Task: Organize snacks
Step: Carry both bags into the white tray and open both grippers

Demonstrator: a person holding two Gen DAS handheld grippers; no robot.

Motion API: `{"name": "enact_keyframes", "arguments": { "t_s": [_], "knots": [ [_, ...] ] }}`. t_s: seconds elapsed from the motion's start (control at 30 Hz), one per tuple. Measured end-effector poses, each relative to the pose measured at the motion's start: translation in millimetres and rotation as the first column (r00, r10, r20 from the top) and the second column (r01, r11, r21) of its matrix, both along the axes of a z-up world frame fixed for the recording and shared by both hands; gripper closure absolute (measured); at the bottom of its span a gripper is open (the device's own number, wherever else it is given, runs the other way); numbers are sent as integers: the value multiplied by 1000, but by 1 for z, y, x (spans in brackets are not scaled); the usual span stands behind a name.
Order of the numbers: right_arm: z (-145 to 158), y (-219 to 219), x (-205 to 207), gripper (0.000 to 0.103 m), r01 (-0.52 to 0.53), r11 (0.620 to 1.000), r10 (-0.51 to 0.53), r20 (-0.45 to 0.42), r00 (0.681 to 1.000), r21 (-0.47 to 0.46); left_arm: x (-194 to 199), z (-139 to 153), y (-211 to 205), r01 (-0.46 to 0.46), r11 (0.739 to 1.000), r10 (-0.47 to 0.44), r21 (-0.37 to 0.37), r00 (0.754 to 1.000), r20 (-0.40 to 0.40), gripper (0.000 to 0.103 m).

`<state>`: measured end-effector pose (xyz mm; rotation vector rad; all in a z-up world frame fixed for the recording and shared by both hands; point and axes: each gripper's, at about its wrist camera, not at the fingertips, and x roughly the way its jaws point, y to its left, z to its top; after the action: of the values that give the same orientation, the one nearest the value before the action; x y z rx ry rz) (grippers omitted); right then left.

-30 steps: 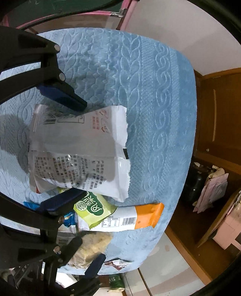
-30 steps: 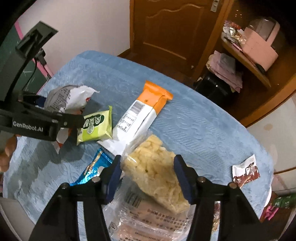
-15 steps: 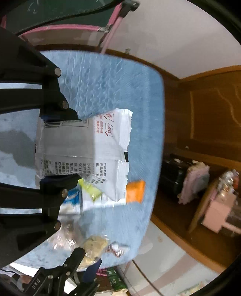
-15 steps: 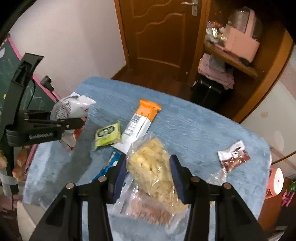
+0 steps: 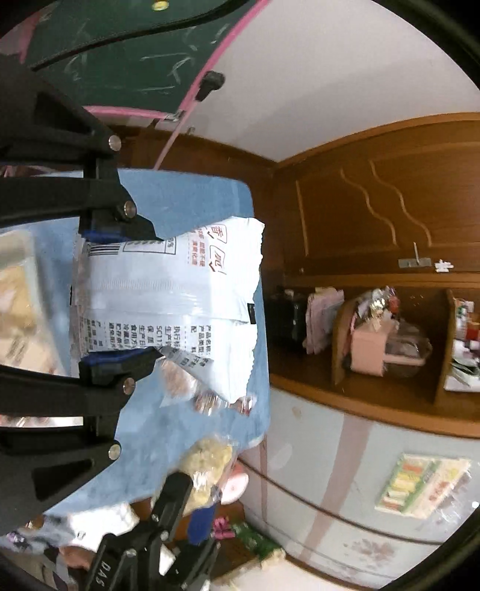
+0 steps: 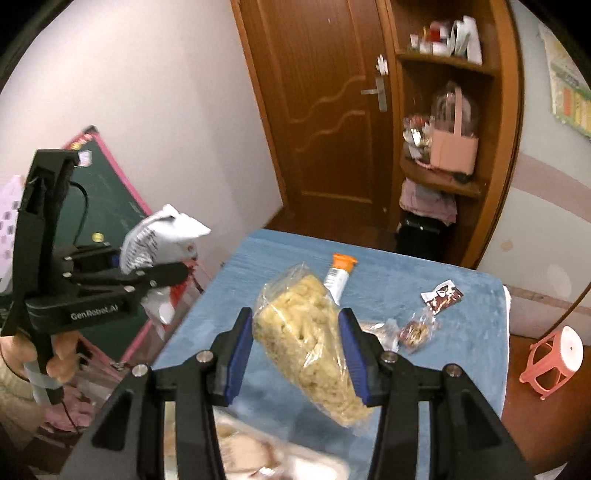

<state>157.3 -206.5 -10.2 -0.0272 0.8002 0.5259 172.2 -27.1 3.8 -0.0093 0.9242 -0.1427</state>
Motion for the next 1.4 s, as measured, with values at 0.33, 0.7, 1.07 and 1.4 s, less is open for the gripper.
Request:
{"name": "enact_keyframes", "arguments": {
  "t_s": [0.33, 0.7, 1.07, 1.4],
  "knots": [
    [9, -12, -123, 56, 16, 992, -23, 59, 998, 127, -140, 5, -19, 34, 998, -29, -56, 995, 97, 61],
    [-54, -19, -173, 56, 136, 986, -136, -4, 991, 98, -174, -77, -34, -68, 997, 65, 32, 994, 92, 61],
    [-97, -12, -175, 55, 154, 988, -152, -107, 983, 11, -174, -130, -38, -69, 996, 71, 60, 997, -42, 60],
    [-93, -7, -182, 34, 182, 983, -183, -65, 981, -21, -178, -132, -39, -53, 999, 52, -12, 997, -60, 9]
  ]
}}
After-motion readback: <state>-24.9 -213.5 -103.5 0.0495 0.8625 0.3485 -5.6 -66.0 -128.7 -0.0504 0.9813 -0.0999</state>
